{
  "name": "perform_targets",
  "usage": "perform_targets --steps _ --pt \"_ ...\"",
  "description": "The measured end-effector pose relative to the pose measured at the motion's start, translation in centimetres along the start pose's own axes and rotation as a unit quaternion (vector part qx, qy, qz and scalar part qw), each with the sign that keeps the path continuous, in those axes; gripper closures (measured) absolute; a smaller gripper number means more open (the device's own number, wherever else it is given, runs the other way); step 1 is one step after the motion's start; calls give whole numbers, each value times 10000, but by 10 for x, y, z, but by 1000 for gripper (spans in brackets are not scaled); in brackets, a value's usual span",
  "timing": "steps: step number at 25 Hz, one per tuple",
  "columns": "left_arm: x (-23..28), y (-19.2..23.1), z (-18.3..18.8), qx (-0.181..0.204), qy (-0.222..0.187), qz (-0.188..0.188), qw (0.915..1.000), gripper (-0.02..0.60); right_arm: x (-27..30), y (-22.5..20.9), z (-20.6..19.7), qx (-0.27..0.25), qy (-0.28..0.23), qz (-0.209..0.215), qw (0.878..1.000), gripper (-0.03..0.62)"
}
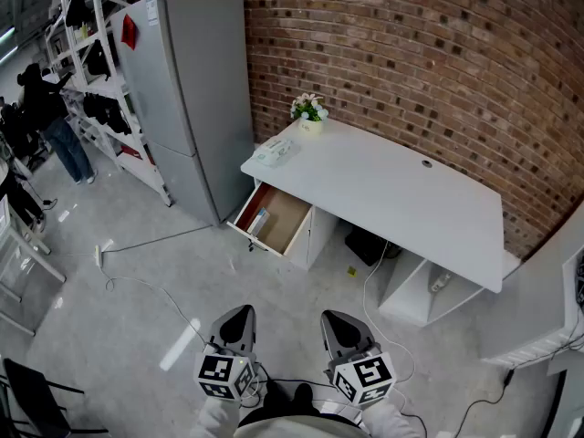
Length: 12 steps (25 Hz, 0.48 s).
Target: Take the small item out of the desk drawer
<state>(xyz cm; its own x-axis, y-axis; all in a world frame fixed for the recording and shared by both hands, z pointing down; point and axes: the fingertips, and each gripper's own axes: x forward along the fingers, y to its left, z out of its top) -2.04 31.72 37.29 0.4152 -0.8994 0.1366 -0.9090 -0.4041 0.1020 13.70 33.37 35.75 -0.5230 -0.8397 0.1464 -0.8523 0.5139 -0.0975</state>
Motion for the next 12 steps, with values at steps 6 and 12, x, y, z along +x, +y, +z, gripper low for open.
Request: perform_targets --steps 6,12 --pt "6 -7 2 55 4 8 10000 565 -3 -6 -5 125 17 97 9999 568" --pt "5 -4 7 72 -13 134 9999 565 -6 -4 -8 205 58 221 9995 568"
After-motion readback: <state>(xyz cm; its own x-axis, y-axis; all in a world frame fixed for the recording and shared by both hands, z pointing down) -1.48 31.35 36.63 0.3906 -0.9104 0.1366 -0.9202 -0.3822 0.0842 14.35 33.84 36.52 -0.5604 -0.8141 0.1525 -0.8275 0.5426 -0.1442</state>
